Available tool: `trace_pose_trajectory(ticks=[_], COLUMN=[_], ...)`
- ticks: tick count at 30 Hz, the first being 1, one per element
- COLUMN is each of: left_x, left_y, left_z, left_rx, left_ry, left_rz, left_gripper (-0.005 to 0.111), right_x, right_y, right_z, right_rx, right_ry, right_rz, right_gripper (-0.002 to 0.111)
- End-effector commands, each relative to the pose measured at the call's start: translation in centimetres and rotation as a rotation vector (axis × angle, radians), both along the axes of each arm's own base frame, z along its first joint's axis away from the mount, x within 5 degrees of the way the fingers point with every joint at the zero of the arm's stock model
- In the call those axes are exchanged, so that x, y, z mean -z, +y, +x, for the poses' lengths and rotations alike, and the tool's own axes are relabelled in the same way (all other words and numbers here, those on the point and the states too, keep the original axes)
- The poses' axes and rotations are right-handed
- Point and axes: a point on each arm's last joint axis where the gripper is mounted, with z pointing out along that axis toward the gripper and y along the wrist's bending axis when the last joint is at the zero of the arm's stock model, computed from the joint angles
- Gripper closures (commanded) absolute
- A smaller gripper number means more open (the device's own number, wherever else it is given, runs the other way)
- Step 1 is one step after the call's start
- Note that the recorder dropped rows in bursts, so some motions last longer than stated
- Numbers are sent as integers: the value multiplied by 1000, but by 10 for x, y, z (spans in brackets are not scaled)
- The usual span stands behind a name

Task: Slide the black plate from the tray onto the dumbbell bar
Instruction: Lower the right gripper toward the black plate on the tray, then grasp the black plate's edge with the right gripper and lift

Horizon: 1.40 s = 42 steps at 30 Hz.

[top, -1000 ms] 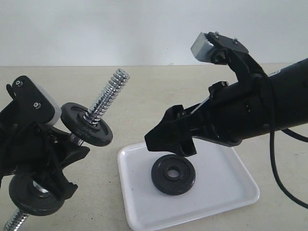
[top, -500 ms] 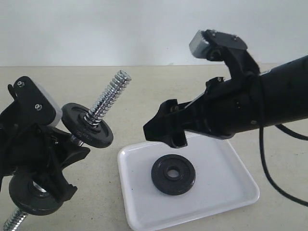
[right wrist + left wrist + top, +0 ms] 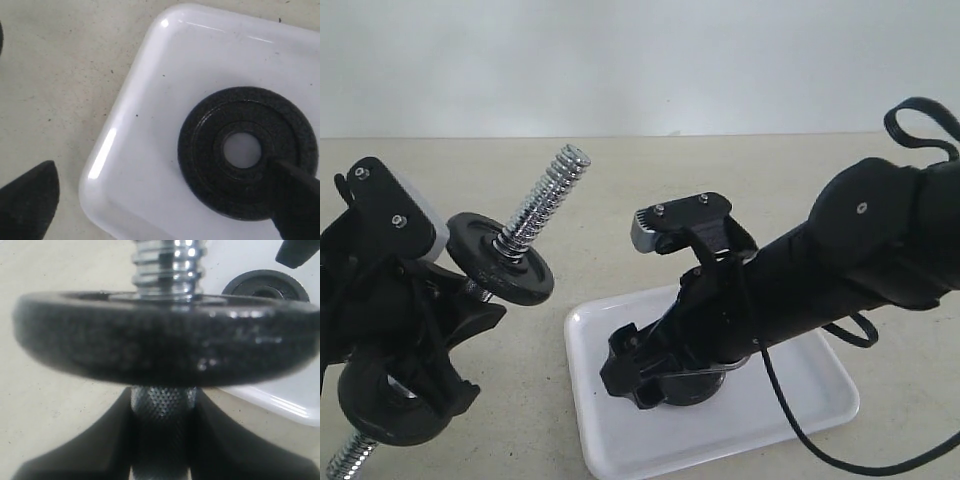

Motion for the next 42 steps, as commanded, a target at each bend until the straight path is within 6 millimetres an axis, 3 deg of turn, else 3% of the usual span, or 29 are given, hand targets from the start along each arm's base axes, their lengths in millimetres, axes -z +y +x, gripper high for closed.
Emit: trace_pose_trajectory(ticks=[1,11,16,22,32,42], left_x=[-27,-27,-27,-27,-27,-27], left_y=[-2,-2,-2,-3,-3,-3], left_z=[4,4,4,4,4,4], left_rx=[3,3,-1,1,1,1], left_ry=[-90,-90,-88,-87,-87,-87], left_rz=[-55,-55,-59,-60,-60,-60], left_gripper=[102,102,102,102,102,102], right_x=[6,5,12,25,28,30], right_y=[-1,-2,12,17,13,4], right_z=[5,8,20,30,30,32], right_rx=[-40,-107,-144,-142,-160,-343], right_ry=[-74,-134,-50,-10,21,-84], right_rz=[-61,-110,-151,-208,-285,-431], right_gripper=[3,5,31,27,27,27])
